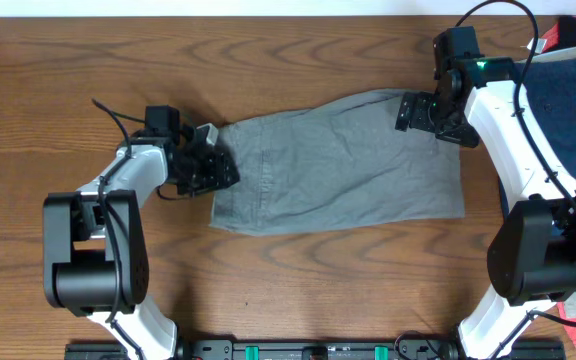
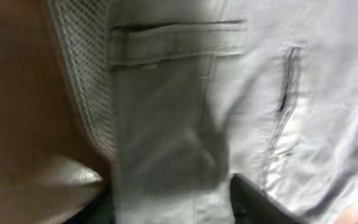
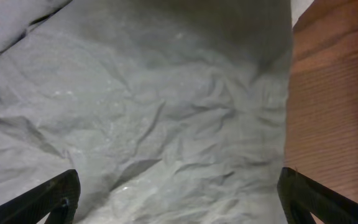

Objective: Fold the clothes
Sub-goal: 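Lift the left edge and fold it rightward over the shorts, then press and smooth the folded shorts with the left gripper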

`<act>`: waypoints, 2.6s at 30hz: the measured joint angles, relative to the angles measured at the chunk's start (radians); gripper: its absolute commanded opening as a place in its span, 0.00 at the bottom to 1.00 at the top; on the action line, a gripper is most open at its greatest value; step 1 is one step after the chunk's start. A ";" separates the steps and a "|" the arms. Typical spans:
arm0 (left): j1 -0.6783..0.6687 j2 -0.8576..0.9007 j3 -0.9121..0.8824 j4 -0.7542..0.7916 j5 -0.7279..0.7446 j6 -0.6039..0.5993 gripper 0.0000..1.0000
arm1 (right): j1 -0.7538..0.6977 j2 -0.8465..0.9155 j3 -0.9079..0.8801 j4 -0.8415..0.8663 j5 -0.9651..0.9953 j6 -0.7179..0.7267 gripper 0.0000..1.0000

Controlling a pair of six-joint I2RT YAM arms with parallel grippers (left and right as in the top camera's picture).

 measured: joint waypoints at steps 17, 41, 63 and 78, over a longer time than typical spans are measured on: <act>0.005 -0.059 0.123 -0.383 -0.414 -0.098 0.06 | 0.000 0.000 0.000 0.000 0.000 0.000 0.99; -0.021 -0.318 0.730 -0.975 -0.605 -0.140 0.06 | 0.000 0.000 0.000 0.000 0.000 0.000 0.99; -0.441 -0.029 0.730 -0.772 -0.496 -0.159 0.06 | 0.000 0.000 0.000 0.000 0.000 0.000 0.99; -0.473 0.201 0.730 -0.686 -0.472 -0.164 0.60 | 0.000 0.000 0.000 0.000 0.000 0.000 0.99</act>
